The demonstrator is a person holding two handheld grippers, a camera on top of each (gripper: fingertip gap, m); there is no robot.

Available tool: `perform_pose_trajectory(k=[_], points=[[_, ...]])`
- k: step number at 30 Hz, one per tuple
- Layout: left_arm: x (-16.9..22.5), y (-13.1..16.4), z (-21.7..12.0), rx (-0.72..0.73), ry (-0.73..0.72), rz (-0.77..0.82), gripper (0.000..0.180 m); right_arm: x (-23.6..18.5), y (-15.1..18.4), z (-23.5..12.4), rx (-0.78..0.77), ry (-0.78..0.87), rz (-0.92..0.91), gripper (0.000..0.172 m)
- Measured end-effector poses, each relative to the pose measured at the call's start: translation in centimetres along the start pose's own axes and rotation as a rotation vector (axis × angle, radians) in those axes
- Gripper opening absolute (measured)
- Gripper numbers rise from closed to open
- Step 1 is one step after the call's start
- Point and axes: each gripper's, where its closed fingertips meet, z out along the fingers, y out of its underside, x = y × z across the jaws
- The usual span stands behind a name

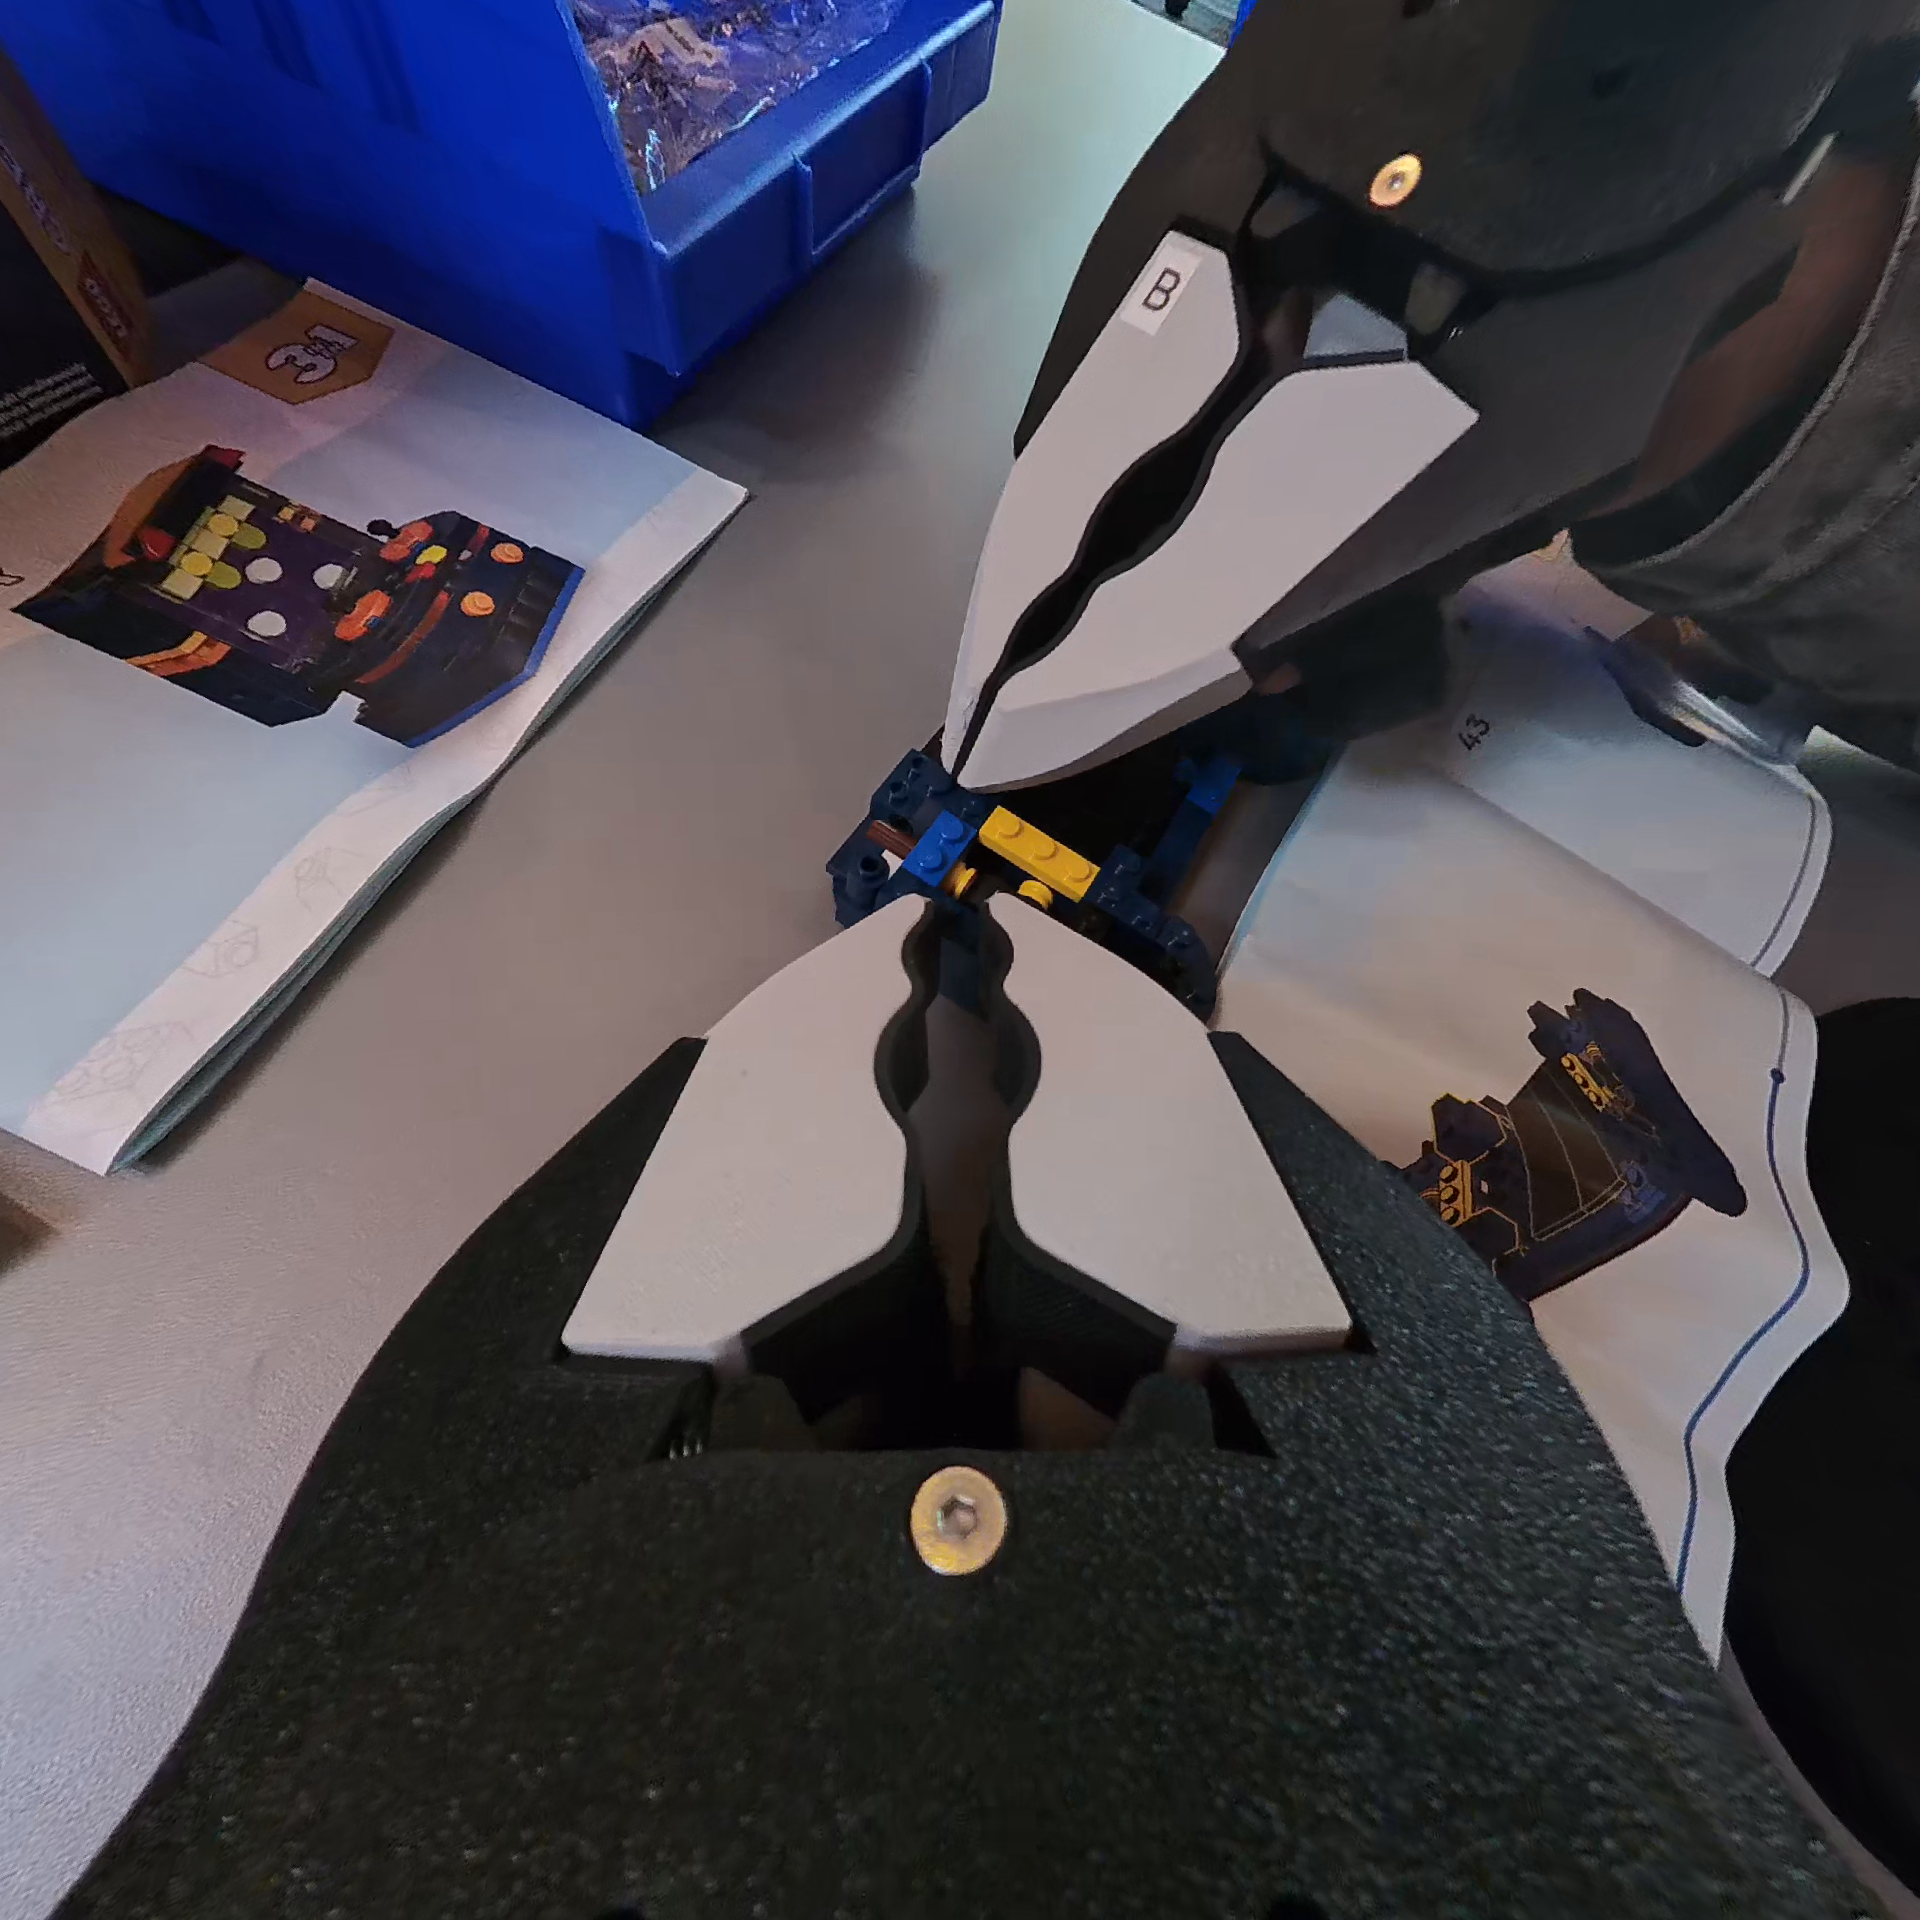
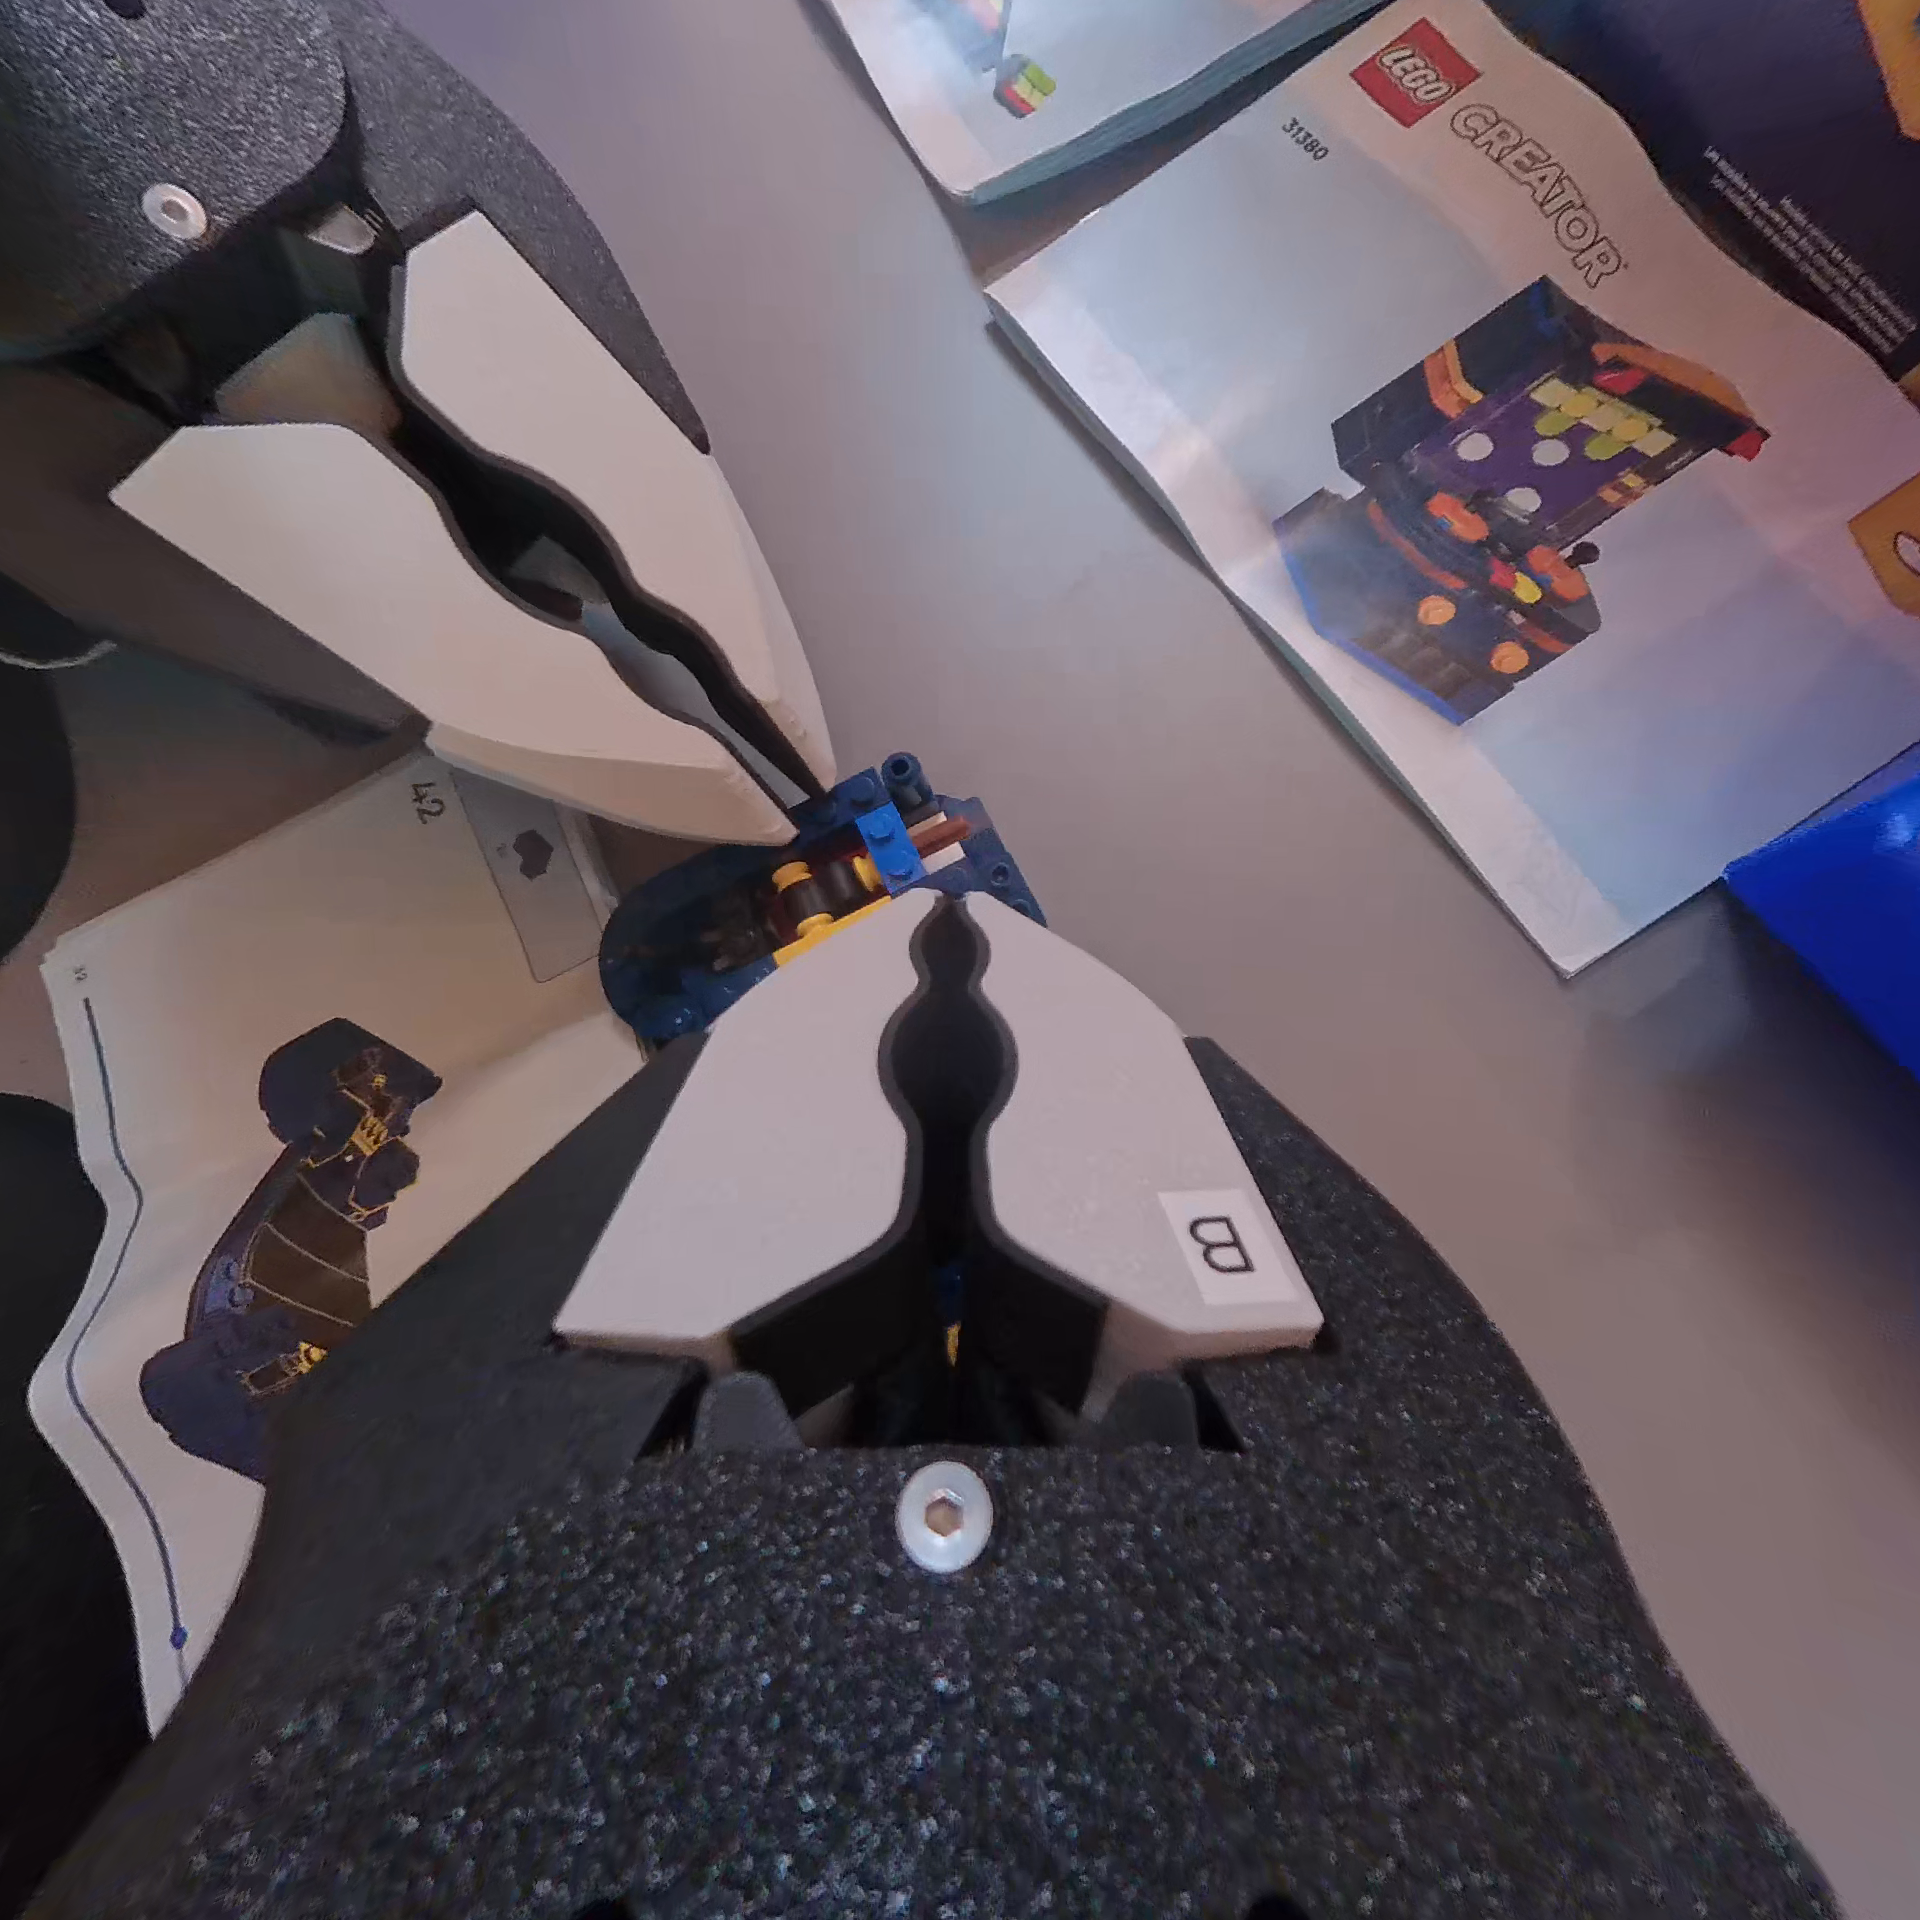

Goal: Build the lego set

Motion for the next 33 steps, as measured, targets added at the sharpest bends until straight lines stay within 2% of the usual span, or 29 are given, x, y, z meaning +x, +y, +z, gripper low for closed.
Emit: perform_pose_trajectory(k=[7, 10, 12, 14, 17, 21, 22, 24, 27, 29, 33], points=[[0.0, 0.0, 0.0, 0.0, -0.001, 0.001, 0.006, 0.0, 0.0, 0.0, -0.059, 0.031, -0.036, 0.001], [-0.3, 0.0, 0.0, 0.001, -0.015, -0.015, 0.01, 0.4, -0.5, -0.1, -0.015, 0.072, -0.043, 0.001], [-0.9, -0.4, -0.4, 0.021, -0.059, -0.034, 0.025, 0.0, -1.9, -1.2, 0.14, 0.096, 0.029, 0.016], [-1.0, -1.1, -1.6, 0.039, -0.087, -0.062, 0.056, -0.7, -2.3, -3.0, 0.241, 0.125, 0.06, 0.049], [-0.6, -1.8, -3.6, 0.033, -0.126, -0.062, 0.095, -1.0, -0.9, -5.5, 0.3, 0.222, 0.073, 0.083], [-0.5, -2.2, -6.0, 0.089, -0.272, -0.031, 0.129, -0.9, 1.3, -9.3, 0.36, 0.377, 0.153, 0.109], [-0.5, -2.1, -6.4, 0.099, -0.318, -0.031, 0.144, -1.2, 1.6, -9.9, 0.377, 0.398, 0.173, 0.121], [-0.3, -1.6, -7.3, 0.11, -0.411, -0.035, 0.146, -1.3, 2.4, -11.0, 0.412, 0.494, 0.212, 0.148], [0.4, -1.9, -9.1, 0.212, -0.513, -0.071, 0.146, -1.1, 3.5, -12.6, 0.492, 0.682, 0.272, 0.148], [1.2, -2.2, -10.5, 0.281, -0.567, -0.106, 0.146, -1.7, 3.9, -13.3, 0.559, 0.749, 0.343, 0.148], [3.1, -1.8, -12.5, 0.345, -0.672, -0.095, 0.146, -3.7, 5.8, -12.4, 0.462, 0.81, 0.394, 0.148]])
